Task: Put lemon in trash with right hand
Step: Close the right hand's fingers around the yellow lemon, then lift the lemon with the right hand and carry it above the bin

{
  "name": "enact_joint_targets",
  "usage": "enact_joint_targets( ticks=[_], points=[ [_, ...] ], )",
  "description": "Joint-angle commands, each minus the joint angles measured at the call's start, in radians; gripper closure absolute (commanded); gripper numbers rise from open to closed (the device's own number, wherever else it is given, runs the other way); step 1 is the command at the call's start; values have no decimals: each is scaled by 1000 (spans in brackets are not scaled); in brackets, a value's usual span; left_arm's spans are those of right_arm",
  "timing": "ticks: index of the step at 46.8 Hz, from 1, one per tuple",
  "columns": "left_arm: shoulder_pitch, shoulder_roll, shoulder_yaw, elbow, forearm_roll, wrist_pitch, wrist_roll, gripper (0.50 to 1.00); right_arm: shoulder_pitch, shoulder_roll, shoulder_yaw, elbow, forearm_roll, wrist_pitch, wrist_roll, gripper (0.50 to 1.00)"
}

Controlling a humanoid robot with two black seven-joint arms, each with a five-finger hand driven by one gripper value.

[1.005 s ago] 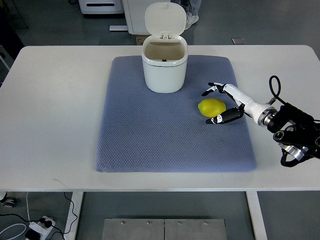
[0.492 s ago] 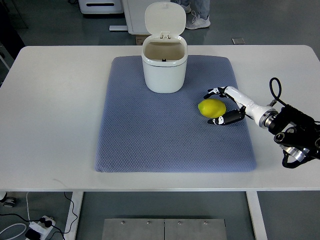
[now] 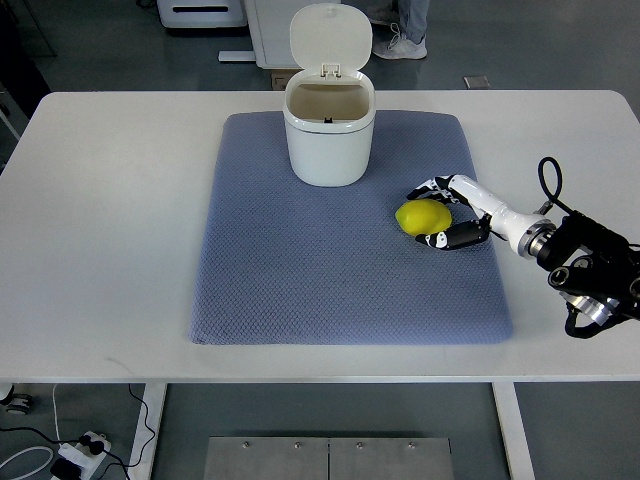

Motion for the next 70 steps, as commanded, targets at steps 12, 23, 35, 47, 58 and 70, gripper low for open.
enact_joint_targets(
  ticks=[12,23,35,47,58,70],
  points=[
    [-1,0,0,0,0,0,0,500,12,10,-3,1,1,0,3,1000],
    [-1,0,0,0,2,0,0,500,15,8,-2,3,1,0,3,1000],
    [-1,0,0,-1,0,0,0,500,24,-18,11,1,24,2,12,1000],
    [-1,0,0,0,0,0,0,500,32,-80,32,-2,82,7,26,1000],
    [-1,0,0,0,0,0,0,500,36,-146,121,-98,131,89,21,1000],
    [1,0,0,0,0,0,0,500,52,-179,196,-224,187,212,13,1000]
  ],
)
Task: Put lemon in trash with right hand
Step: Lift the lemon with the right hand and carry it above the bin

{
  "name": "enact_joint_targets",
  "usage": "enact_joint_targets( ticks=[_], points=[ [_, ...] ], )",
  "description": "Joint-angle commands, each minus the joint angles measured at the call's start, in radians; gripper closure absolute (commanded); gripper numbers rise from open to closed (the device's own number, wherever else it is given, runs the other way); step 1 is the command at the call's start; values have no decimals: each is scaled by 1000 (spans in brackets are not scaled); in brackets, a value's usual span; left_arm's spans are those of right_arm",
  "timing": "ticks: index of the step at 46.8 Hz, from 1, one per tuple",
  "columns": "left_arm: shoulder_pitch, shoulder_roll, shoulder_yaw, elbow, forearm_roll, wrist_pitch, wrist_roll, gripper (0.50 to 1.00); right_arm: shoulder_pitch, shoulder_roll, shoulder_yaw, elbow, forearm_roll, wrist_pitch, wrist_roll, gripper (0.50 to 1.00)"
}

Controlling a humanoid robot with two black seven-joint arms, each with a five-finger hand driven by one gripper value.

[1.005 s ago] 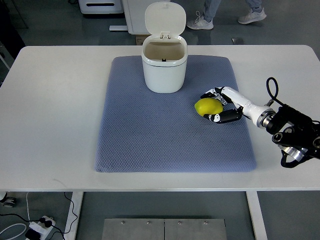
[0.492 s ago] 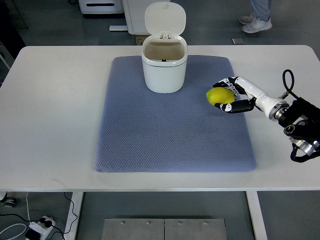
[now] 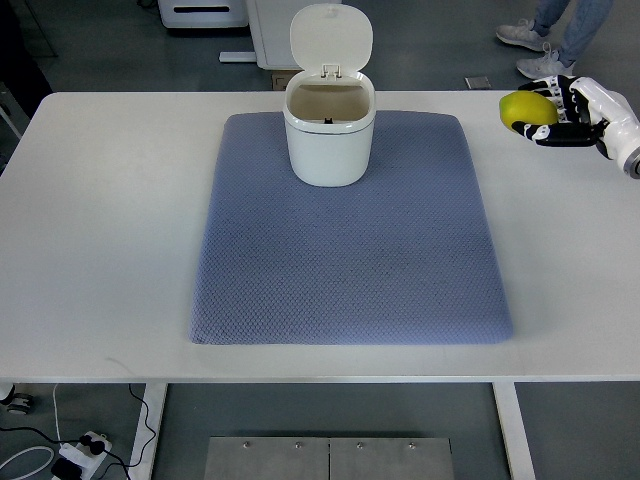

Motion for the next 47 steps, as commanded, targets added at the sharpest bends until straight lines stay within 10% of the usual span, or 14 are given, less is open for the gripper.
enact_joint_targets(
  ticks=[1,47],
  points=[
    [0,0,0,1,0,0,0,500,13,-1,2,-20,3,15,-2,1000],
    [0,0,0,1,0,0,0,500,185,318,31,-1,34,6,-99,980]
  ],
)
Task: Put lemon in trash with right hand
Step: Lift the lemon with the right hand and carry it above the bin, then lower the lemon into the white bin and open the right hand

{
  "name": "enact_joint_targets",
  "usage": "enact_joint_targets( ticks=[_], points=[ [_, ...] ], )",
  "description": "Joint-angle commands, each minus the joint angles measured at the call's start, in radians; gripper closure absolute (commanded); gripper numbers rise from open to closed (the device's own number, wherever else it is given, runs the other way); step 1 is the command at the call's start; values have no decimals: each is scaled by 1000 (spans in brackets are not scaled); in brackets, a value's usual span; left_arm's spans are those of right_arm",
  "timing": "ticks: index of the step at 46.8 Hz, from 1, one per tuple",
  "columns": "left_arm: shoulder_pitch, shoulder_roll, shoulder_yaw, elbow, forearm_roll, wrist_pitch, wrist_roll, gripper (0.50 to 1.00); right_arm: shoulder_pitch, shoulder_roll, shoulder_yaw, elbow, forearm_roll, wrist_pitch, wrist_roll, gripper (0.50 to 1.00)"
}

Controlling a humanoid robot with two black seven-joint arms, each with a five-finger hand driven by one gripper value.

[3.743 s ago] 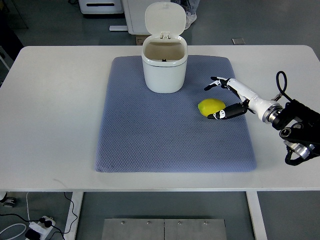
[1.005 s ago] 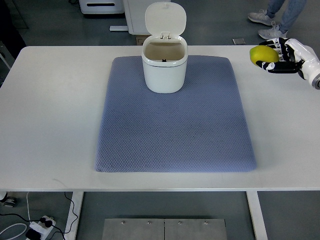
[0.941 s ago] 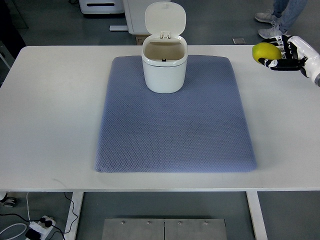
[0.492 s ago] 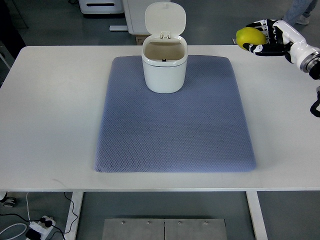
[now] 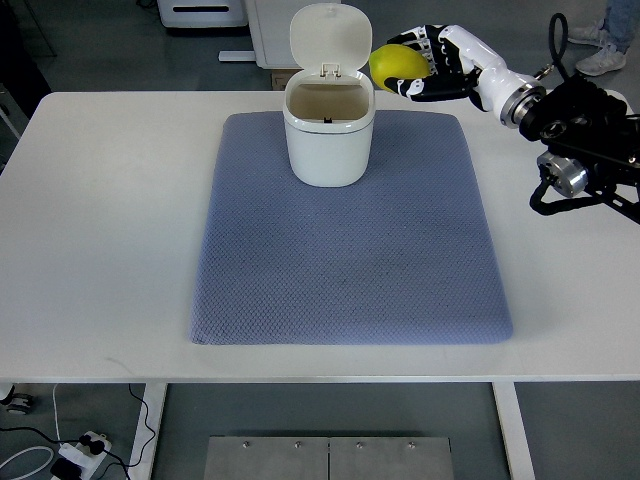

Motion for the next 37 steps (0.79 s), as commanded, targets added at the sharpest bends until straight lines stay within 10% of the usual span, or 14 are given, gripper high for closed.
enact_joint_targets(
  ticks=[1,37],
  points=[
    [2,0,0,0,0,0,0,500,14,29,-1,-7,0,-1,-7,980],
    [2,0,0,-1,0,0,0,500,26,293,-12,-270,-2,12,-80,931]
  ],
)
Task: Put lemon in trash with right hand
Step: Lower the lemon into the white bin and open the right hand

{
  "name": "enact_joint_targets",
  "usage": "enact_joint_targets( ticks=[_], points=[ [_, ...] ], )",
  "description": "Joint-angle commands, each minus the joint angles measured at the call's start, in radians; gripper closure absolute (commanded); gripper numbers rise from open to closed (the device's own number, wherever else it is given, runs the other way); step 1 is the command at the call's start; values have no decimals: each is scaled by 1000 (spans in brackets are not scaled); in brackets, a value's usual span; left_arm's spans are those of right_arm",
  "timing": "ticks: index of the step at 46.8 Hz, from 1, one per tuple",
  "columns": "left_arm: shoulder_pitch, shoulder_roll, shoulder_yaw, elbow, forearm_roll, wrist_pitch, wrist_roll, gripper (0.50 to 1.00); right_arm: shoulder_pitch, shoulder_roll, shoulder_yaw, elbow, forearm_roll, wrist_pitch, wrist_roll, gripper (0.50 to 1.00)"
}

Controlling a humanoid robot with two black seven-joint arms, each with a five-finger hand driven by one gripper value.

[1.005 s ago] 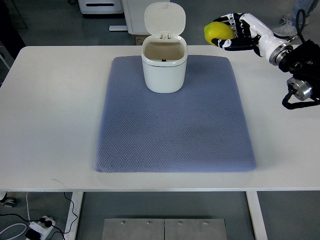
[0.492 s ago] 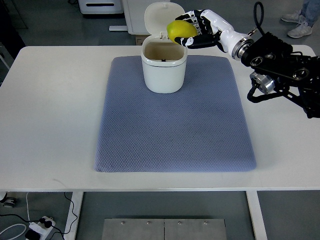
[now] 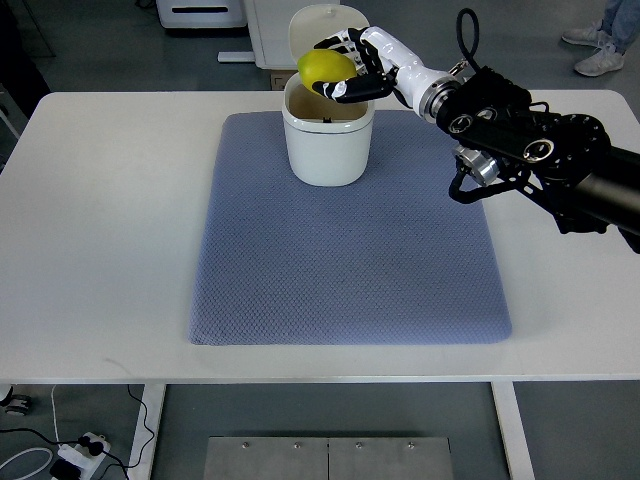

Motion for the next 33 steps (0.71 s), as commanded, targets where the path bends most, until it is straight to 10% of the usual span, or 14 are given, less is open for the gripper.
enact_joint_targets(
  ticks=[1,9,19,33],
  points=[
    [1,0,0,0,0,0,0,500,-1,22,0,-32,-1,5,-7,929],
    [0,0,0,0,0,0,0,500,-3,30,-2,-52,-1,18,-11,898],
    [1,0,0,0,0,0,0,500,-1,30,-2,-52,-1,18,-33,714],
    [0,0,0,0,0,0,0,500,-1,29,0,-52,-3,16,-37,639]
  ],
)
